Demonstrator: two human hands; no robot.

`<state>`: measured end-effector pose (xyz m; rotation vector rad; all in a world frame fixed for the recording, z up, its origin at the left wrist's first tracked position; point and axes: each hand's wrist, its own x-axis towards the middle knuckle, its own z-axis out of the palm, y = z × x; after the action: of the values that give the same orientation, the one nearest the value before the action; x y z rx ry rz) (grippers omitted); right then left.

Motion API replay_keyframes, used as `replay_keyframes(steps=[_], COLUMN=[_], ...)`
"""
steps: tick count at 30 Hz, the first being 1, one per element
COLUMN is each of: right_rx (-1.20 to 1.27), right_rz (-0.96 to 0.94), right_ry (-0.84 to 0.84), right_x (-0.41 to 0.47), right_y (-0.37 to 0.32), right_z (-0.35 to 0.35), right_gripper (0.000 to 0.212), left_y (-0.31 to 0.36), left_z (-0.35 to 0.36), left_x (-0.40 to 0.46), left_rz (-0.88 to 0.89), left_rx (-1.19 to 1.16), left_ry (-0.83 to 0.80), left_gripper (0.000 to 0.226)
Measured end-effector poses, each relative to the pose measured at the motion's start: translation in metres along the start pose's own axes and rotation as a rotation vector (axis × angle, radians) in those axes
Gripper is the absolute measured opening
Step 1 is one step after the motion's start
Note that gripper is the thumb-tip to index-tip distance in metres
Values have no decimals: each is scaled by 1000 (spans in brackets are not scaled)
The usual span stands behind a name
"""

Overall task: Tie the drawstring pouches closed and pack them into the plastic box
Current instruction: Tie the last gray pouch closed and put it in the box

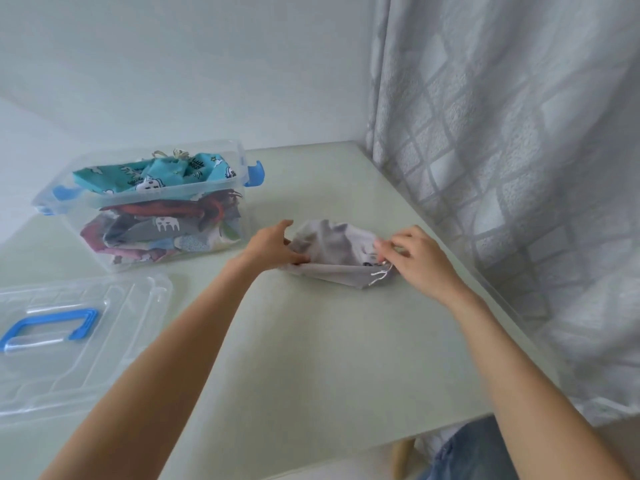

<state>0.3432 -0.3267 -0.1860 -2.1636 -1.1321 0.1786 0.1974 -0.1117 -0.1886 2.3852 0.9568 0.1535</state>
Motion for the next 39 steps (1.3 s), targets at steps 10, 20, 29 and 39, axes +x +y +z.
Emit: replay_keyframes(steps=[10,20,29,39], right_rx=[-61,203,430,-94], right_rz=[-60,-280,-509,-468], right_ry=[-172,-40,10,-31], right_x=[-25,-33,68,180], right_y=[-22,-63,-186,-249], right_z=[20,2,-6,77], right_gripper=[55,35,37,40], left_y=[-20,-38,-67,-146], left_z=[1,-15,-136,-230], left_x=[-75,-130,-124,-57], left_rz=[-20,41,252,-89], left_rx=[19,-434,-379,323], left_ry=[11,492,888,664], left_gripper=[81,57,51,38])
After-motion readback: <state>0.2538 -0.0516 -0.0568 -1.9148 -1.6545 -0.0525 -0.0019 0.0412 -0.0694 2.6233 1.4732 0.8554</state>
